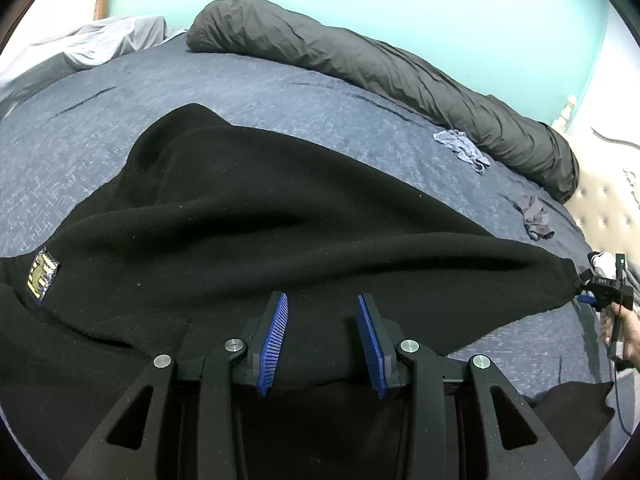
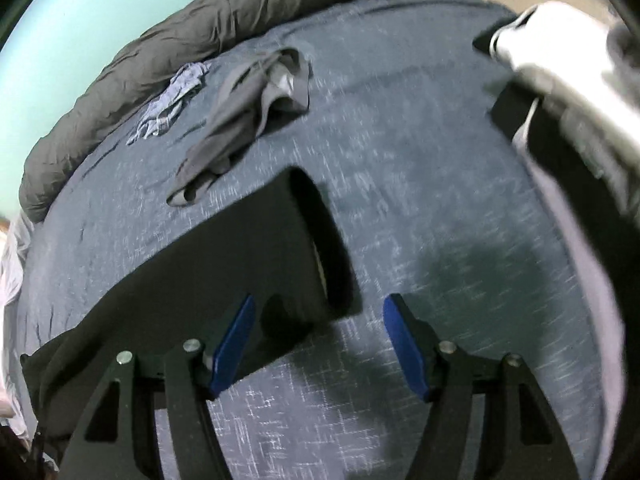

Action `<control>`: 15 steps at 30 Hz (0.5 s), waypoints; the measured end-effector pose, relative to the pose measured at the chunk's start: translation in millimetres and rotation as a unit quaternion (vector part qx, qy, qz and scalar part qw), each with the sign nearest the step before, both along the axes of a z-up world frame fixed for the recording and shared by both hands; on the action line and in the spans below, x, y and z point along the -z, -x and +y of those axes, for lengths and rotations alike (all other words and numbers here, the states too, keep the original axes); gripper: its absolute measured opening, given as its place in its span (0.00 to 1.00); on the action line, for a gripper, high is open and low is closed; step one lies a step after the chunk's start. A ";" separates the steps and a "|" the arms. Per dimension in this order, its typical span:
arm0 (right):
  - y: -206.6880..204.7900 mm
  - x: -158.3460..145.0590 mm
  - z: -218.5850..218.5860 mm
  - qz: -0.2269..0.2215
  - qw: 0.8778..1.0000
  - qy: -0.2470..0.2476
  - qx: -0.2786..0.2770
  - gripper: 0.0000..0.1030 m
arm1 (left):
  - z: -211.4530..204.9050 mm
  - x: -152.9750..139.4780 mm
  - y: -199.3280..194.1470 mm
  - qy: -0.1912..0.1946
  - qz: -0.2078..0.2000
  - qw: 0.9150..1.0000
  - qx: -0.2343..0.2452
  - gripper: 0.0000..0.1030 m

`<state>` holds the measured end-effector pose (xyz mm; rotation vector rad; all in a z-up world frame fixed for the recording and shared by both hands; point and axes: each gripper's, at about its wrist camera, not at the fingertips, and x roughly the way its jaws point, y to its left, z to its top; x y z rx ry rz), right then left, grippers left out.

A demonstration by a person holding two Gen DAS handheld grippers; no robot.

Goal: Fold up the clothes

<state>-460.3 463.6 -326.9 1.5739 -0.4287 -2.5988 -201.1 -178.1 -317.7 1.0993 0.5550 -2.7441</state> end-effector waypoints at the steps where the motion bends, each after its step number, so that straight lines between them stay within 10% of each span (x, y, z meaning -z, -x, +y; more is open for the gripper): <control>1: 0.8 3.1 -1.0 0.000 1.000 0.006 -0.001 0.36 | 0.1 0.3 0.0 0.000 -0.001 1.000 0.001 0.38; 5: 0.4 1.3 -7.7 0.016 1.000 0.000 -0.013 0.14 | 0.5 1.1 -1.8 0.001 -0.003 1.000 0.001 0.38; 10: -7.3 -28.3 -2.1 0.067 0.996 -0.050 0.010 0.10 | -0.2 -0.2 -3.3 0.000 -0.002 1.000 0.001 0.38; 15: -11.3 -7.2 3.2 0.012 0.996 -0.085 0.008 0.10 | 0.3 -1.4 -3.5 0.000 0.000 1.000 0.001 0.38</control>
